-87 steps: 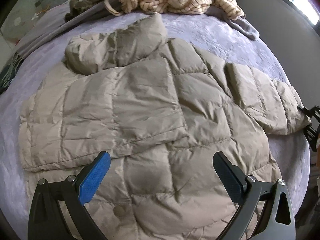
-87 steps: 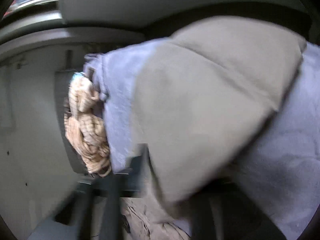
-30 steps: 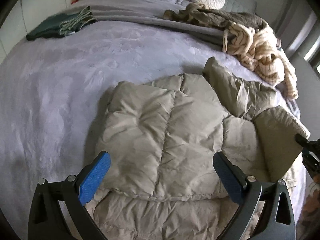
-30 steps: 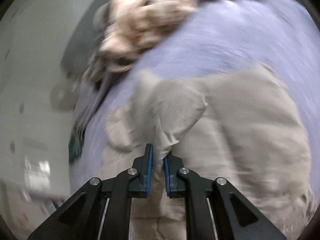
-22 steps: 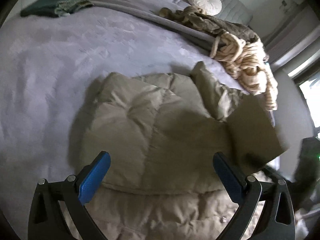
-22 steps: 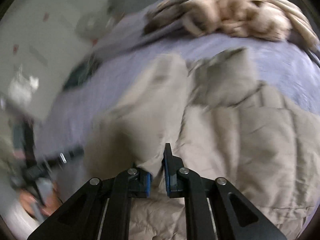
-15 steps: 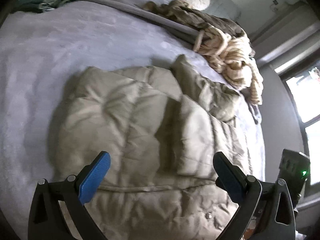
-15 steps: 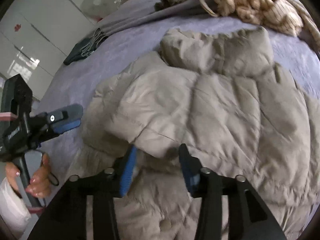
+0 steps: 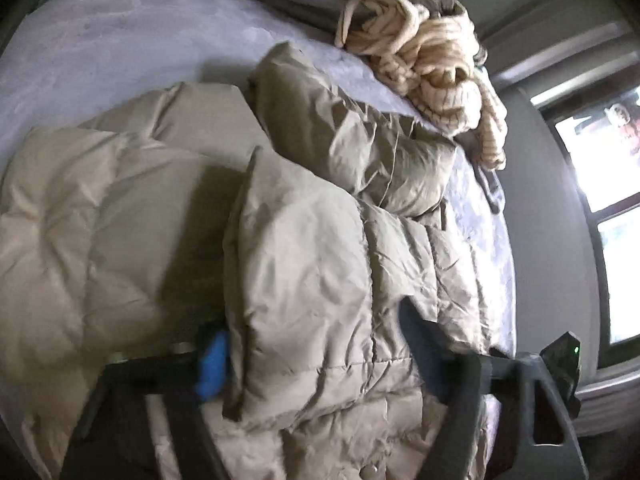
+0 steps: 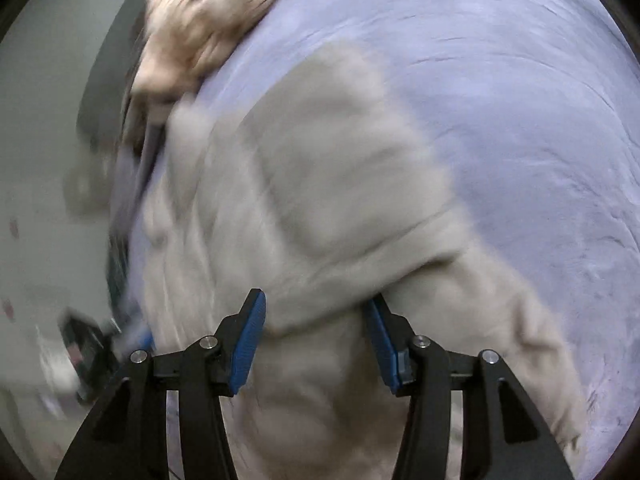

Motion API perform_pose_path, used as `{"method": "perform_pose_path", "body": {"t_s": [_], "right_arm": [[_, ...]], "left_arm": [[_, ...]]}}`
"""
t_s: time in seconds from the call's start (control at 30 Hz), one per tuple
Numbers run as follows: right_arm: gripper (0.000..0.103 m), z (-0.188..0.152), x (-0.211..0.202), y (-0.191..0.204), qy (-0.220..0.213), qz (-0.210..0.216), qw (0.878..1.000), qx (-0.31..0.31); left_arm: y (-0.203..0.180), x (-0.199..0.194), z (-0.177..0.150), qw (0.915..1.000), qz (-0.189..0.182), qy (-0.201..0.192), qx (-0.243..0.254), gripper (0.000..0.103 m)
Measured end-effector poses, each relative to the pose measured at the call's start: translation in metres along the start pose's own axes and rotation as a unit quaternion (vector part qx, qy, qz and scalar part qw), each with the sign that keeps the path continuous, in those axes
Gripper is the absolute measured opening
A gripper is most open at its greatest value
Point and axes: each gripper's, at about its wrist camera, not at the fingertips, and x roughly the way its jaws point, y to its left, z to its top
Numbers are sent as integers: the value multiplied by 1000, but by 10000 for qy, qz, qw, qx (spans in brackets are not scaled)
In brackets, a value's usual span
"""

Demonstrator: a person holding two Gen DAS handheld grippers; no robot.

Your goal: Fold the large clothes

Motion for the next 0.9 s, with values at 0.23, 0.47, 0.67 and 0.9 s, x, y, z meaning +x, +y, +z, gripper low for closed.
{"method": "perform_pose_path", "body": {"t_s": [0.23,0.47,0.67,0.9], "right_arm": [[10,39,-3,8,-318,62,9994,-125],[9,28,29,18,60,-277,9969,-740],[10,22,38,18,234,-460,9939,-973],[42,-6,-10,47,-60,-990,9690,-2262]], "left_arm": [[10,-24,-17,9986,423,-292,137,15],[42,-16,-44,9965,831,-116,25,15],[27,-20,-50,9870,1527,-202,468,15],[16,-62,-40,9806,1752,-676,569,15]]}}
